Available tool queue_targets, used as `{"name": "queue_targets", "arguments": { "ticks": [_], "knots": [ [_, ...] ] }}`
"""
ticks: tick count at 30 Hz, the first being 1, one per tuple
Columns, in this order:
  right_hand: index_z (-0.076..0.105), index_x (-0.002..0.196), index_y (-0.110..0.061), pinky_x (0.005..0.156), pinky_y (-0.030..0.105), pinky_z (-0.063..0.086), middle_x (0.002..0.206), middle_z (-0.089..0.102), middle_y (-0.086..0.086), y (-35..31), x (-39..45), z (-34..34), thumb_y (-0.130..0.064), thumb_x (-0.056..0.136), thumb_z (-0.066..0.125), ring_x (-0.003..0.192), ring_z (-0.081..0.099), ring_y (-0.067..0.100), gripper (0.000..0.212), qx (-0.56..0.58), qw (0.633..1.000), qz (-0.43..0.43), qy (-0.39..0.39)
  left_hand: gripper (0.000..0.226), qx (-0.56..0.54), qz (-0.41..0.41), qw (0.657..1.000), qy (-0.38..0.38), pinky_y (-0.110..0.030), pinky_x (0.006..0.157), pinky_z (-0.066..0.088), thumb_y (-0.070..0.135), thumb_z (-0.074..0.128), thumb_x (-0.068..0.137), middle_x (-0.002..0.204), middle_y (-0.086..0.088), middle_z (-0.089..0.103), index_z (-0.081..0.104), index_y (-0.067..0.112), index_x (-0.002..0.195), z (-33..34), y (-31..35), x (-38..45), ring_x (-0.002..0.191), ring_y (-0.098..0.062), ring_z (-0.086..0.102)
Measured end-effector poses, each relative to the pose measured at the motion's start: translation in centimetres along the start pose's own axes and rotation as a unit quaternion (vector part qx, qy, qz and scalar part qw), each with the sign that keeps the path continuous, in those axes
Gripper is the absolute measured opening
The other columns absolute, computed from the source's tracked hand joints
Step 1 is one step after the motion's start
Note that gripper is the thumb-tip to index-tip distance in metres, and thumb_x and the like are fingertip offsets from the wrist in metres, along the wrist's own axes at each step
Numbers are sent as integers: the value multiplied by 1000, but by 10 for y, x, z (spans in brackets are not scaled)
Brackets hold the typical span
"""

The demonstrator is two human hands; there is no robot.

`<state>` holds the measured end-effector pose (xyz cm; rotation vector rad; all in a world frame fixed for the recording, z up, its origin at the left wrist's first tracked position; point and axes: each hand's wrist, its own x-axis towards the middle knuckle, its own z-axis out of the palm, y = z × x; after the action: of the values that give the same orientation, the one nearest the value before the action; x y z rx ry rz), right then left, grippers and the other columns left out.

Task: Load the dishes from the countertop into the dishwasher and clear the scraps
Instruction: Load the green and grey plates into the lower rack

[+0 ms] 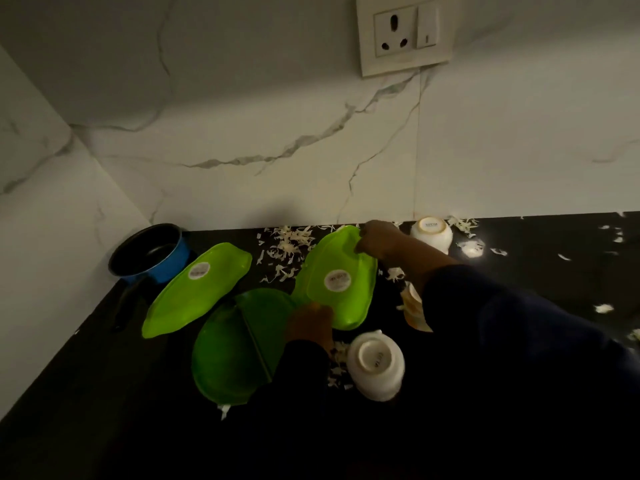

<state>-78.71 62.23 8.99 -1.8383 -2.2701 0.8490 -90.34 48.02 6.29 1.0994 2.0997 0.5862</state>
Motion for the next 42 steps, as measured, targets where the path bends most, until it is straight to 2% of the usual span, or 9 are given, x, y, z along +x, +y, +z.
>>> {"name": "queue_targets", "arguments": {
  "ticks": [3,8,12,16,24,28,32,35,42],
  "knots": [
    [52,125,3,94,32,41,131,52,21,-12,36,2,-24,95,48,121,49,33,40,-32,999,-2,-2,25,-66,-37,997,-15,-34,85,36,22,39,96,116,-21,53,53,3,103,-3,3,5,107,-31,51],
    [50,133,-13,106,39,34,138,48,12,-19,95,16,-44,95,38,126,41,33,50,-104,994,-16,-30,42,-224,-41,973,-27,-29,82,37,21,52,89,120,-12,53,46,2,125,1,7,19,105,-26,50],
    [52,129,-23,97,49,36,132,39,15,-20,112,32,-53,89,41,120,35,39,51,-105,994,42,4,98,-280,-37,959,-27,-45,102,40,45,65,46,129,-14,52,41,9,133,3,6,31,115,-33,51],
    [48,130,-22,97,53,37,130,35,19,-17,108,41,-52,92,40,118,35,41,49,-108,991,62,43,122,-281,-29,959,9,-50,105,37,58,58,32,140,-13,43,30,13,141,8,-2,37,125,-34,43],
    [50,127,-33,95,51,33,136,44,8,14,137,28,-78,61,28,122,40,35,83,-116,984,118,-61,83,-221,-28,972,77,-53,105,36,30,67,74,144,-17,35,25,10,143,16,-7,39,130,-34,37],
    [55,127,-20,99,39,34,129,54,3,-9,79,-7,-38,97,34,122,48,27,41,-89,995,15,-38,79,-183,-21,978,98,-51,106,34,22,62,81,147,-18,29,18,10,145,20,-7,41,132,-34,34],
    [55,125,1,92,38,48,124,57,21,-30,45,-51,-34,87,63,111,58,34,53,51,998,-16,-22,76,-203,-2,973,113,-47,103,38,28,65,75,140,-18,41,32,9,140,13,-1,40,125,-34,43],
    [60,115,6,70,33,52,94,62,15,-52,6,-91,-28,74,77,80,60,26,56,102,992,-34,-70,52,-237,6,967,93,-41,97,43,12,60,81,127,-15,54,44,6,130,1,5,37,116,-32,52],
    [57,126,-12,93,29,42,130,56,10,-103,-96,-140,-35,73,77,120,51,27,61,-90,964,-160,195,63,-220,37,967,124,-30,109,23,15,53,89,151,-12,25,22,6,144,-31,26,2,138,-24,27]
  ]
}}
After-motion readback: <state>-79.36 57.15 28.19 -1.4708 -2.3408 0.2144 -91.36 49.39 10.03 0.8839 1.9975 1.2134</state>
